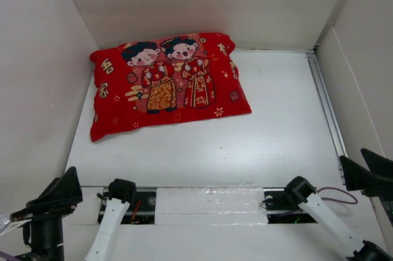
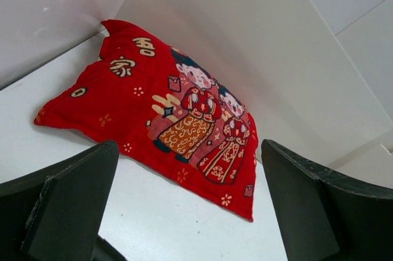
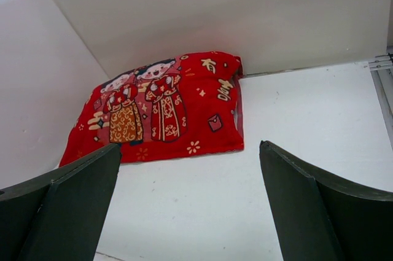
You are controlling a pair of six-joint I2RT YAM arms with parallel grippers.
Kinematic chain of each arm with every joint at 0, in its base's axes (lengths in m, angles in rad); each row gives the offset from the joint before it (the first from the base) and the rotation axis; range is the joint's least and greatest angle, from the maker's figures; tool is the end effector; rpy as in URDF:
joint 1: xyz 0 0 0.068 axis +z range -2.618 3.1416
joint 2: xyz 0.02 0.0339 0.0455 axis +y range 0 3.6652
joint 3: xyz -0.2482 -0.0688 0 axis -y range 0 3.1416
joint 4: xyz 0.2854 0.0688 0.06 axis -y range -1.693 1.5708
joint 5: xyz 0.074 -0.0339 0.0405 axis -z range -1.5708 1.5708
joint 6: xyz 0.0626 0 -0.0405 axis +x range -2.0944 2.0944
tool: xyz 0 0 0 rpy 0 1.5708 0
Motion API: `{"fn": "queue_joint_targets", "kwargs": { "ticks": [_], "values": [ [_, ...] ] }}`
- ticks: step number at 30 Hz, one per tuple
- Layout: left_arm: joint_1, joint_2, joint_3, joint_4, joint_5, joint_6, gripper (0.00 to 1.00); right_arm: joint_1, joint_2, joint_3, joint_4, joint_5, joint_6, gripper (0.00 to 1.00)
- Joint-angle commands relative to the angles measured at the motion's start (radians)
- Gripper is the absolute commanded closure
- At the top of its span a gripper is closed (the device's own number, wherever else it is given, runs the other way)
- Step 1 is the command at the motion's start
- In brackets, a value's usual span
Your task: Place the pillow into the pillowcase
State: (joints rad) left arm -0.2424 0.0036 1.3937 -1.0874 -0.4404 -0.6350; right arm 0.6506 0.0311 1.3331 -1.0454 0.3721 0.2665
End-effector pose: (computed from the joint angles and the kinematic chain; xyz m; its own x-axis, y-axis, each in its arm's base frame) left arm -0.1016 0.0526 0.4449 0.3385 -0.6364 -0.6931 0.0284 0.7432 -0.6685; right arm -0.0516 -0.0679 0.4459 0.1199 0.3996 -0.9088 -0.3275 0.8801 0.3437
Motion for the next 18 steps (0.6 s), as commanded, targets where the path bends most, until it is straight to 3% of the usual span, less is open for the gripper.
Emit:
{"fn": "queue_joint_targets", "kwargs": {
  "ticks": [1, 18],
  "values": [
    [-0.006, -0.122, -0.021, 0.001, -0.012, -0.029, 0.0, 0.011, -0.026, 0.0, -0.024, 0.024, 0.019, 0.0],
    [-0.006, -0.188, -0.168, 0.041, 0.006, -0.057, 0.0, 0.011, -0.036, -0.038, -0.005, -0.018, 0.028, 0.0]
  ]
}}
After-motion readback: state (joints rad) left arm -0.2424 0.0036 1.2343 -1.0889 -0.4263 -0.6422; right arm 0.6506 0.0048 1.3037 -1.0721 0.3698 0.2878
